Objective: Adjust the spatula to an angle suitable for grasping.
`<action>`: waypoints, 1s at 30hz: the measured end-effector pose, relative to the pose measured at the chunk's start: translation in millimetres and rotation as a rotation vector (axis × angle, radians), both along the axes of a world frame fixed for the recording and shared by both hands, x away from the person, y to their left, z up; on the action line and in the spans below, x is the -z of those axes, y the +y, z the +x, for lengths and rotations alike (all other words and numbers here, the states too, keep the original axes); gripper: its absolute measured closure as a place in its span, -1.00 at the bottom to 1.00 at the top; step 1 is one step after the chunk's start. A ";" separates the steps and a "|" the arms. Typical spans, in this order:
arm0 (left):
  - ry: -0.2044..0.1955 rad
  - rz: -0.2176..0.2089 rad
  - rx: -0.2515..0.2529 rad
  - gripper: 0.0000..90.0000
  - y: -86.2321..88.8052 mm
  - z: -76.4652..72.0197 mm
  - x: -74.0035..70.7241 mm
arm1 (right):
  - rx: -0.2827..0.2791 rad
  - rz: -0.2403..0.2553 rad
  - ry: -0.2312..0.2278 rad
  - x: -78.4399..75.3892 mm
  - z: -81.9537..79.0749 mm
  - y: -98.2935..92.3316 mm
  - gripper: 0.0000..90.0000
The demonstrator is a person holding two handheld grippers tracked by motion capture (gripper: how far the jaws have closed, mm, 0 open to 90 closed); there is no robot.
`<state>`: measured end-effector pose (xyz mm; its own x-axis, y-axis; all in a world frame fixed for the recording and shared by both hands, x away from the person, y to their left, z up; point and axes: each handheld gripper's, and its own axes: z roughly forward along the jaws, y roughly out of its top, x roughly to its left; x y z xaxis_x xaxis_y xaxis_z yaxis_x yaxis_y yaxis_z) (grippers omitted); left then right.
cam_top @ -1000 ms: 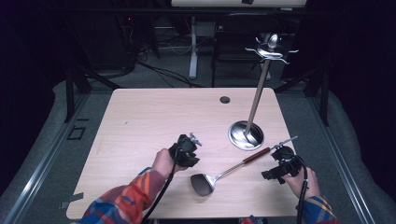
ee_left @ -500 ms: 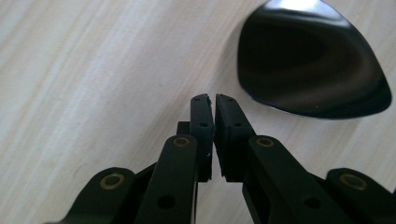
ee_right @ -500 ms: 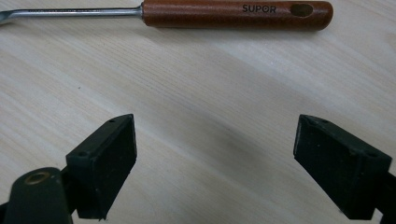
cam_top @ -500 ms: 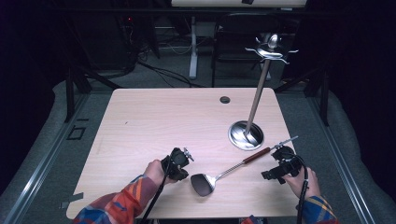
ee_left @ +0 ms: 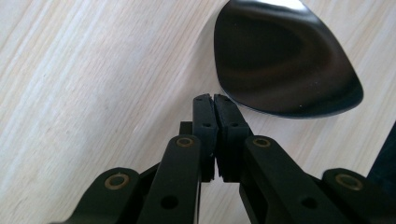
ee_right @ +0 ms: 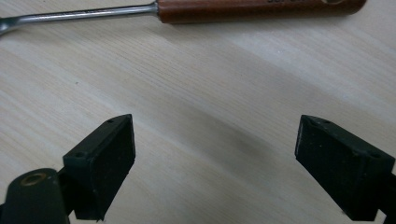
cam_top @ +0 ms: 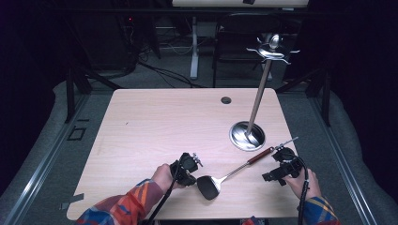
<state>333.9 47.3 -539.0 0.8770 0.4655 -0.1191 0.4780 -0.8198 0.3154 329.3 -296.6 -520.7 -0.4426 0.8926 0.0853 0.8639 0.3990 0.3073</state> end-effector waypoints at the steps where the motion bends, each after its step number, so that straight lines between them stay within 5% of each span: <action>1: 0.005 -0.010 -0.006 0.96 -1.4 -0.4 0.1 | -0.004 0.004 0.004 0.1 0.4 0.2 -0.74; 9: 0.029 -0.046 0.020 0.96 -19.3 -2.7 -0.2 | 0.029 0.005 0.043 6.6 2.4 9.1 -0.75; 18: -0.006 -0.069 0.024 0.89 -34.7 -5.7 -3.5 | 0.142 0.113 0.037 10.9 11.0 29.1 -0.77; 23: -0.013 -0.069 -0.003 0.58 -25.5 -3.1 -7.7 | 0.201 0.139 0.035 18.7 19.7 35.4 -0.79; 30: -0.052 -0.068 -0.070 -0.15 -1.2 1.6 -15.8 | 0.238 0.160 0.055 22.2 26.0 37.1 -0.81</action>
<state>335.5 46.0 -523.2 0.8484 0.5183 -0.1075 0.5148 -0.7606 0.3956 355.3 -259.5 -542.9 -0.2132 0.9441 0.2514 0.9446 0.1334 0.2999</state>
